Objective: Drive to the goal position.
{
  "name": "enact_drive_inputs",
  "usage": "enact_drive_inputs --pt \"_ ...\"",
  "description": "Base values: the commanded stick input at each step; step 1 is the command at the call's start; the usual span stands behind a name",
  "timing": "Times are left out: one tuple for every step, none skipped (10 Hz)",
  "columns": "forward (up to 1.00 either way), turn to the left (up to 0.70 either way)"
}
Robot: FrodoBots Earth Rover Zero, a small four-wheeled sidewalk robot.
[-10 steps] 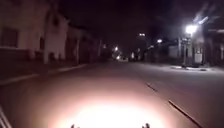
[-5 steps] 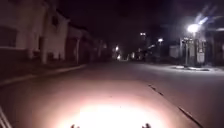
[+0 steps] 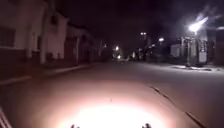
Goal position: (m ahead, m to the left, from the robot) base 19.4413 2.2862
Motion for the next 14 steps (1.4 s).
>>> enact_drive_inputs --pt "0.50 0.00" --pt "0.50 0.00" --pt "0.50 0.00" --pt "0.50 0.00" --pt "0.50 0.00" --pt "0.50 0.00" --pt "0.50 0.00" --pt "0.50 0.00" --pt "0.50 0.00" --pt "0.50 0.00" --pt "0.50 0.00" --pt "0.50 0.00" --pt "0.50 0.00" --pt "0.50 0.00"
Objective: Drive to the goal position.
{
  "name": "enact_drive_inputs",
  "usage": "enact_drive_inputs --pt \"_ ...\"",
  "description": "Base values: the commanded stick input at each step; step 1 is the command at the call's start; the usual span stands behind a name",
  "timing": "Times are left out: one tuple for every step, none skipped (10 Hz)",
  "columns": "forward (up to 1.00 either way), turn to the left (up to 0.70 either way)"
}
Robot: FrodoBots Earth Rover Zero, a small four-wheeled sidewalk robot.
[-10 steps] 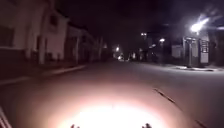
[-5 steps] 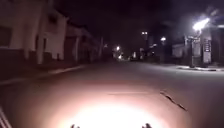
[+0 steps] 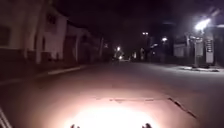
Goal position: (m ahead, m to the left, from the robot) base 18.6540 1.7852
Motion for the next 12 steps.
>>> enact_drive_inputs --pt "0.50 0.00" --pt "0.50 0.00" --pt "0.50 0.00" --pt "0.50 0.00" --pt "0.50 0.00" --pt "0.50 0.00" --pt "0.50 0.00" --pt "0.50 0.00" --pt "0.50 0.00" --pt "0.50 0.00" --pt "0.50 0.00" --pt "0.50 0.00"
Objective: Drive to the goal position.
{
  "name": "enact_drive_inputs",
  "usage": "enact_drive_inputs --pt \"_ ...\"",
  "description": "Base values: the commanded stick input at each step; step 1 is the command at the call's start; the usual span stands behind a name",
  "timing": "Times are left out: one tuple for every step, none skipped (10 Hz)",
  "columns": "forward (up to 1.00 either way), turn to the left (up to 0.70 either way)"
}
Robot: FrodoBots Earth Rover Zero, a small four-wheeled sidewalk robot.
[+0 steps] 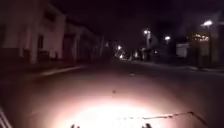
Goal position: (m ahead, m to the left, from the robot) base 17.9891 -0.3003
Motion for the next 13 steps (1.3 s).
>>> enact_drive_inputs --pt "0.50 0.00" --pt "0.50 0.00" --pt "0.50 0.00" --pt "0.50 0.00" --pt "0.50 0.00" --pt "0.50 0.00" --pt "0.50 0.00" --pt "0.50 0.00" --pt "0.50 0.00" --pt "0.50 0.00" --pt "0.50 0.00" --pt "0.50 0.00" --pt "0.50 0.00"
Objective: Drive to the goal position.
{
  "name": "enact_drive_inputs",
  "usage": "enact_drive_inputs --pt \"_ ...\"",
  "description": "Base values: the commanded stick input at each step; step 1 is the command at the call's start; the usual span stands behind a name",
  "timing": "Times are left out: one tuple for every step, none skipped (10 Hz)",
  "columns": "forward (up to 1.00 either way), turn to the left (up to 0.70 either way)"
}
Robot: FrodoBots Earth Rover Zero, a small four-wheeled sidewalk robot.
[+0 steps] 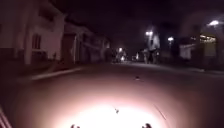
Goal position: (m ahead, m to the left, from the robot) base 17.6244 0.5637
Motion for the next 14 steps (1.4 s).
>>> enact_drive_inputs --pt "0.50 0.00" --pt "0.50 0.00" --pt "0.50 0.00" --pt "0.50 0.00" --pt "0.50 0.00" --pt "0.50 0.00" --pt "0.50 0.00" --pt "0.50 0.00" --pt "0.50 0.00" --pt "0.50 0.00" --pt "0.50 0.00" --pt "0.50 -0.11" --pt "0.50 -0.27" --pt "0.50 -0.42"
